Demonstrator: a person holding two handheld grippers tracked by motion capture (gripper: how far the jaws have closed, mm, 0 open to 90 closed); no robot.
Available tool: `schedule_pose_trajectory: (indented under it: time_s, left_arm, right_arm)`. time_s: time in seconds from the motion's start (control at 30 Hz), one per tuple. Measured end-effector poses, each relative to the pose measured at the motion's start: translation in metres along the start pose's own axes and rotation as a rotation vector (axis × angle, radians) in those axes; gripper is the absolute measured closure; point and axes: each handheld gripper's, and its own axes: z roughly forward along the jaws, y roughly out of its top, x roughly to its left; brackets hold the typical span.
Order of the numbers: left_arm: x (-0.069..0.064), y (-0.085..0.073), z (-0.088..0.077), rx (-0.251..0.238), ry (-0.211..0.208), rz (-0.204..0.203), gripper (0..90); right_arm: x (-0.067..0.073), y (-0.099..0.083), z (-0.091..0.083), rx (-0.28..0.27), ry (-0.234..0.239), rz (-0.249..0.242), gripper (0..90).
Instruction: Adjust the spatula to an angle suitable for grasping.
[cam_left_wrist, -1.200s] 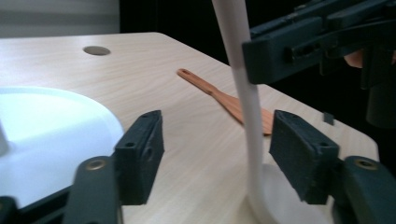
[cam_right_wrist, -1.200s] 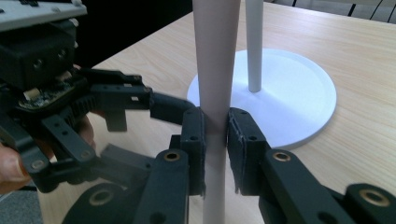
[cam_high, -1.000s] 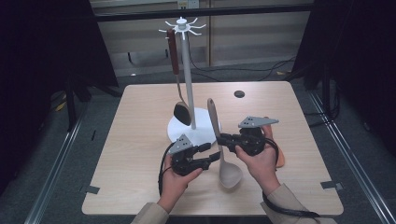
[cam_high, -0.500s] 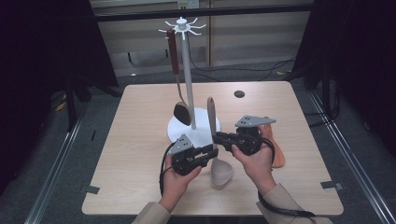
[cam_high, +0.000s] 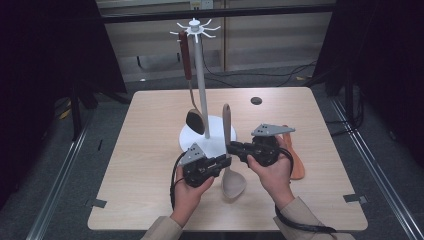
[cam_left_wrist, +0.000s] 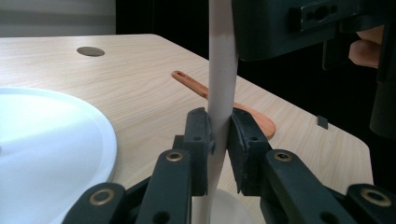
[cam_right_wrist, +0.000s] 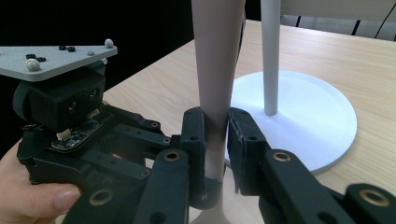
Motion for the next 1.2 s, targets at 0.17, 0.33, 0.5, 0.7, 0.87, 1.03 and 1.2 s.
schedule_pose_trajectory:
  time_s: [0.17,0.33,0.5,0.7,0.87,1.03,1.2]
  left_arm:
    - [-0.001,0.003,-0.001,0.021,-0.002,0.01,79.7]
    - [-0.001,0.004,-0.002,0.032,0.003,0.003,79.9]
    - [0.0,0.005,-0.003,0.029,-0.019,-0.004,80.0]
    - [-0.002,0.008,-0.004,0.032,0.0,0.005,79.9]
    - [-0.003,0.008,-0.004,0.005,0.008,0.001,79.6]
    - [-0.004,0.008,-0.005,-0.014,0.019,0.0,79.2]
    - [-0.003,0.009,-0.006,-0.025,0.03,-0.009,78.8]
  right_arm:
    - [0.001,-0.001,0.001,-0.01,-0.008,0.009,77.1]
    - [0.001,-0.002,0.002,-0.02,-0.007,0.024,76.9]
    - [0.003,-0.002,0.003,-0.021,-0.016,0.023,76.8]
    - [0.005,0.0,0.001,-0.028,-0.023,0.016,76.9]
    - [0.005,0.001,0.0,-0.043,-0.028,0.043,77.0]
    - [0.008,0.002,0.001,-0.059,-0.048,0.036,77.1]
    - [0.011,0.004,0.002,-0.07,-0.065,0.038,77.1]
